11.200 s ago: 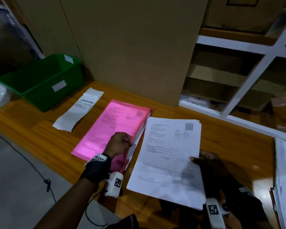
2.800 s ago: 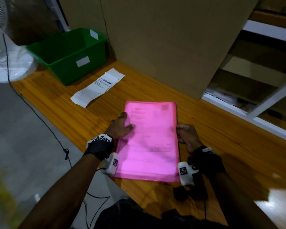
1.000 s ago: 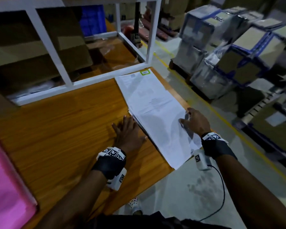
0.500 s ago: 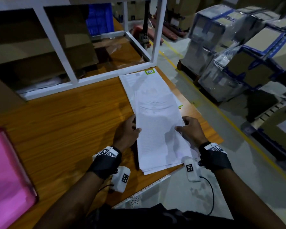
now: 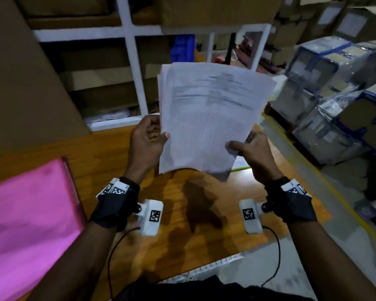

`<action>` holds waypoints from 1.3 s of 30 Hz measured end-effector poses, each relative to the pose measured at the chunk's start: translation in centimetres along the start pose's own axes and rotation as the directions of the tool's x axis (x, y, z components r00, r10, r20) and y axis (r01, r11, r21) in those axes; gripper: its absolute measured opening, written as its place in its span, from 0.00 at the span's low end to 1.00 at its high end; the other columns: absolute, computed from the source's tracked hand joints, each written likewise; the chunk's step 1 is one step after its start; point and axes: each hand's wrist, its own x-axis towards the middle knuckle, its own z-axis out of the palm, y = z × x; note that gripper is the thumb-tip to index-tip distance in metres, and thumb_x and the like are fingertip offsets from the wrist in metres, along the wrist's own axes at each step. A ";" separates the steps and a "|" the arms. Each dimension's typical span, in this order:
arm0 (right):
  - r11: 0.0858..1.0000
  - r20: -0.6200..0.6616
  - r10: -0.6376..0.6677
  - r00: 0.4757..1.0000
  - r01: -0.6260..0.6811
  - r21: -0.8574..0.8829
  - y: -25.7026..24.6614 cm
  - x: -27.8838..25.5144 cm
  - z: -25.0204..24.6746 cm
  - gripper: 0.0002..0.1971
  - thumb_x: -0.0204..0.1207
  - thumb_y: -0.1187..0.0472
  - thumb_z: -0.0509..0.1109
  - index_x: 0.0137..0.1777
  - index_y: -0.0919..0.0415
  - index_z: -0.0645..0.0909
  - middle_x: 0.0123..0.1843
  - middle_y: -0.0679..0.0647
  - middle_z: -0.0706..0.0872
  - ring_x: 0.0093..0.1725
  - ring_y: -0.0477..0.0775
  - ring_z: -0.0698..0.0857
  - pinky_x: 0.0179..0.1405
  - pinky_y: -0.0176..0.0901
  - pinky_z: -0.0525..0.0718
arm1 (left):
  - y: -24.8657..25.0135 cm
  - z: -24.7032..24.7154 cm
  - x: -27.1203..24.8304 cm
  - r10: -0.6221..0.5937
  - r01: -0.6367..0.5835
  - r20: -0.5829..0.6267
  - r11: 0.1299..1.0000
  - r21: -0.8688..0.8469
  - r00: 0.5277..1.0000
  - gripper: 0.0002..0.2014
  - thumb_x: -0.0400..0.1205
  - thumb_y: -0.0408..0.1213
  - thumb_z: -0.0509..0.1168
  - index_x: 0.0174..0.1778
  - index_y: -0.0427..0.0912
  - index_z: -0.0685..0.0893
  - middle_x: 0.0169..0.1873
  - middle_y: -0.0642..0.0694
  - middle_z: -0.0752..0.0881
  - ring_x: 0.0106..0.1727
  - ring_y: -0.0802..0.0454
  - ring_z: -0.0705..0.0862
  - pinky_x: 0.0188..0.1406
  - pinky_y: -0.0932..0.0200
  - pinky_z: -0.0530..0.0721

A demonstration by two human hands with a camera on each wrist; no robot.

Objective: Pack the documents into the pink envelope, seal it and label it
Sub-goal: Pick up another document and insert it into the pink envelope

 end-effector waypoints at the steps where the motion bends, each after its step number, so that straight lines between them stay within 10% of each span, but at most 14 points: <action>1: 0.999 0.001 -0.035 0.999 0.035 0.004 -0.5 0.2 1.0 0.18 0.70 0.76 0.73 0.59 0.64 0.83 0.55 0.58 0.91 0.53 0.55 0.90 0.44 0.50 0.90 | 0.3 -1.1 0.2 0.037 -0.036 -0.032 0.999 0.026 0.999 0.15 0.78 0.28 0.71 0.58 0.44 0.80 0.55 0.49 0.86 0.55 0.56 0.85 0.51 0.70 0.83; 4: 0.996 -0.008 -0.080 0.997 0.080 0.034 -1.0 0.7 4.0 0.17 0.70 0.77 0.73 0.59 0.66 0.84 0.51 0.53 0.91 0.46 0.47 0.91 0.40 0.38 0.87 | 0.1 -3.6 0.1 0.087 -0.079 -0.078 0.992 0.100 0.993 0.16 0.79 0.28 0.70 0.62 0.39 0.80 0.56 0.49 0.84 0.55 0.58 0.84 0.50 0.74 0.83; 9: 0.999 0.166 -0.046 0.985 0.049 -0.011 2.3 -0.5 8.5 0.19 0.70 0.61 0.75 0.61 0.63 0.81 0.52 0.53 0.90 0.46 0.39 0.89 0.40 0.36 0.86 | -3.7 -6.2 -1.9 -0.121 0.117 0.017 0.981 0.152 0.992 0.19 0.83 0.28 0.65 0.71 0.41 0.77 0.62 0.50 0.84 0.64 0.48 0.83 0.59 0.47 0.85; 20: 0.997 0.209 0.002 0.978 0.014 -0.075 4.5 -1.5 12.1 0.32 0.68 0.50 0.73 0.70 0.62 0.73 0.61 0.57 0.85 0.60 0.54 0.86 0.49 0.40 0.87 | -6.6 -8.7 -1.9 -0.182 0.180 0.002 0.973 0.144 0.983 0.18 0.81 0.33 0.70 0.67 0.42 0.81 0.62 0.48 0.86 0.60 0.54 0.84 0.49 0.63 0.85; 24: 0.992 0.193 0.057 0.979 -0.035 -0.118 5.1 -0.9 11.4 0.26 0.66 0.61 0.81 0.64 0.67 0.80 0.57 0.59 0.89 0.57 0.61 0.88 0.52 0.56 0.89 | -7.4 -10.3 -1.1 -0.223 0.224 -0.043 0.975 0.004 0.974 0.13 0.78 0.33 0.73 0.58 0.45 0.88 0.55 0.51 0.90 0.55 0.53 0.88 0.54 0.46 0.88; 28: 0.994 0.175 0.110 0.978 -0.107 -0.028 3.5 -0.3 10.2 0.07 0.72 0.67 0.79 0.43 0.64 0.82 0.34 0.48 0.87 0.41 0.54 0.87 0.49 0.58 0.87 | -7.2 -11.5 -0.5 -0.281 0.268 -0.068 0.951 -0.152 0.957 0.12 0.78 0.30 0.73 0.57 0.43 0.88 0.54 0.52 0.90 0.54 0.55 0.89 0.52 0.51 0.89; 36: 0.926 0.193 0.187 0.963 -0.238 0.292 2.7 -1.7 13.7 0.11 0.77 0.61 0.74 0.58 0.61 0.83 0.52 0.56 0.90 0.50 0.54 0.89 0.44 0.47 0.86 | -7.6 -12.2 0.1 -0.424 0.329 -0.094 0.807 -0.491 0.901 0.15 0.77 0.30 0.73 0.60 0.33 0.85 0.57 0.41 0.90 0.53 0.47 0.89 0.40 0.58 0.86; 39: 0.907 0.191 0.150 0.970 -0.212 0.363 1.9 -1.6 16.0 0.16 0.79 0.65 0.71 0.67 0.63 0.80 0.59 0.52 0.90 0.56 0.58 0.89 0.46 0.49 0.90 | -8.0 -12.0 -0.3 -0.468 0.365 -0.061 0.758 -0.542 0.882 0.16 0.77 0.30 0.74 0.60 0.35 0.85 0.57 0.43 0.90 0.59 0.42 0.88 0.54 0.45 0.86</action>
